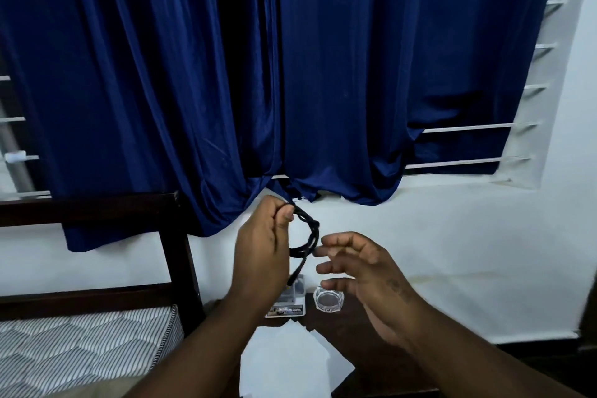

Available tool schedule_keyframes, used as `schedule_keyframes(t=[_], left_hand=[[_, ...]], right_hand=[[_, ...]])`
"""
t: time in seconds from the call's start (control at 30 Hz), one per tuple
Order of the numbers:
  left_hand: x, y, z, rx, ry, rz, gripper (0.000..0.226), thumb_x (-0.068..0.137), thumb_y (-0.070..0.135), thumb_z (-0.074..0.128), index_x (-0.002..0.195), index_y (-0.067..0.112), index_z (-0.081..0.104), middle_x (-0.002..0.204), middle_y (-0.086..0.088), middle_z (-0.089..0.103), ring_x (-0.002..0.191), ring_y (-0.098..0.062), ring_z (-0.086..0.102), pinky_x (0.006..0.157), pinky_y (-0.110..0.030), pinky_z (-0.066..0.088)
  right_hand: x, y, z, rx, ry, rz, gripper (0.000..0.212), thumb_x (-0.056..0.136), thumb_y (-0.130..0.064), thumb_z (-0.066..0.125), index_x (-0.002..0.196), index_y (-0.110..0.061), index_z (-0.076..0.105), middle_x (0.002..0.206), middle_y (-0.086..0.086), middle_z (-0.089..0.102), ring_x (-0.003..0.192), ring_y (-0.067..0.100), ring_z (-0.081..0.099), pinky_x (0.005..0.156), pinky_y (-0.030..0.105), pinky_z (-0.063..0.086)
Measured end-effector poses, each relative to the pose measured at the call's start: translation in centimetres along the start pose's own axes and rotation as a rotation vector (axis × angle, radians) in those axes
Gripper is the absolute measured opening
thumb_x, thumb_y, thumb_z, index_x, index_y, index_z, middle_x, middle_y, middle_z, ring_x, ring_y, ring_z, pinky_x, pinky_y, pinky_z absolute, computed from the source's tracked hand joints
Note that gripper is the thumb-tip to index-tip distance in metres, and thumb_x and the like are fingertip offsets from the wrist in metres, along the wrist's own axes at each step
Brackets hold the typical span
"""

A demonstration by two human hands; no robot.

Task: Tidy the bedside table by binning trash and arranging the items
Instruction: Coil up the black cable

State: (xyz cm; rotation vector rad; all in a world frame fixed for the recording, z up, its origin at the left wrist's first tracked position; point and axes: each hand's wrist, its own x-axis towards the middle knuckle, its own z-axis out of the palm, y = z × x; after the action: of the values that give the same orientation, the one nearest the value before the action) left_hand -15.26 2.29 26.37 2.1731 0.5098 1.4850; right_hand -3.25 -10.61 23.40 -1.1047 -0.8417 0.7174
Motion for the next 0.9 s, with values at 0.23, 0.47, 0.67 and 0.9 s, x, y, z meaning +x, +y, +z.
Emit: schedule_keyframes(t=[0.23, 0.47, 0.67, 0.9], left_hand=[[-0.8, 0.6, 0.9, -0.096, 0.014, -0.049, 0.026, 0.110, 0.035, 0.041, 0.089, 0.024, 0.052, 0.077, 0.010, 0.058, 0.070, -0.012, 0.056, 0.063, -0.028, 0.044], [-1.2, 1.4, 1.9, -0.483, 0.028, -0.356, 0.037, 0.109, 0.035, 0.043, 0.077, 0.024, 0.057, 0.067, 0.017, 0.055, 0.063, 0.001, 0.049, 0.069, -0.025, 0.045], [-0.8, 1.5, 1.3, -0.603, -0.058, -0.511, 0.044, 0.108, 0.038, 0.044, 0.071, 0.028, 0.066, 0.064, 0.009, 0.055, 0.058, -0.005, 0.050, 0.056, -0.019, 0.044], [-0.6, 0.7, 0.0, -0.623, -0.228, -0.615, 0.041, 0.109, 0.035, 0.043, 0.090, 0.018, 0.076, 0.081, -0.001, 0.075, 0.076, -0.010, 0.072, 0.078, -0.034, 0.052]], right_hand=[[0.2, 0.0, 2.7, 0.010, -0.049, -0.087, 0.016, 0.086, -0.010, 0.077, 0.101, -0.014, 0.072, 0.095, 0.011, 0.077, 0.077, 0.027, 0.068, 0.068, 0.029, 0.058], [0.2, 0.4, 1.9, -0.132, 0.013, -0.261, 0.017, 0.079, -0.011, 0.083, 0.094, -0.017, 0.076, 0.088, 0.010, 0.078, 0.071, 0.014, 0.070, 0.070, 0.023, 0.056], [0.4, 0.6, 1.5, -0.044, 0.034, -0.258, 0.015, 0.078, -0.009, 0.084, 0.091, -0.013, 0.077, 0.095, 0.013, 0.079, 0.073, 0.016, 0.070, 0.067, 0.024, 0.056], [0.9, 0.6, 0.9, -0.024, 0.138, -0.213, 0.011, 0.078, -0.006, 0.084, 0.083, -0.011, 0.076, 0.083, 0.016, 0.077, 0.066, 0.018, 0.066, 0.060, 0.023, 0.056]])
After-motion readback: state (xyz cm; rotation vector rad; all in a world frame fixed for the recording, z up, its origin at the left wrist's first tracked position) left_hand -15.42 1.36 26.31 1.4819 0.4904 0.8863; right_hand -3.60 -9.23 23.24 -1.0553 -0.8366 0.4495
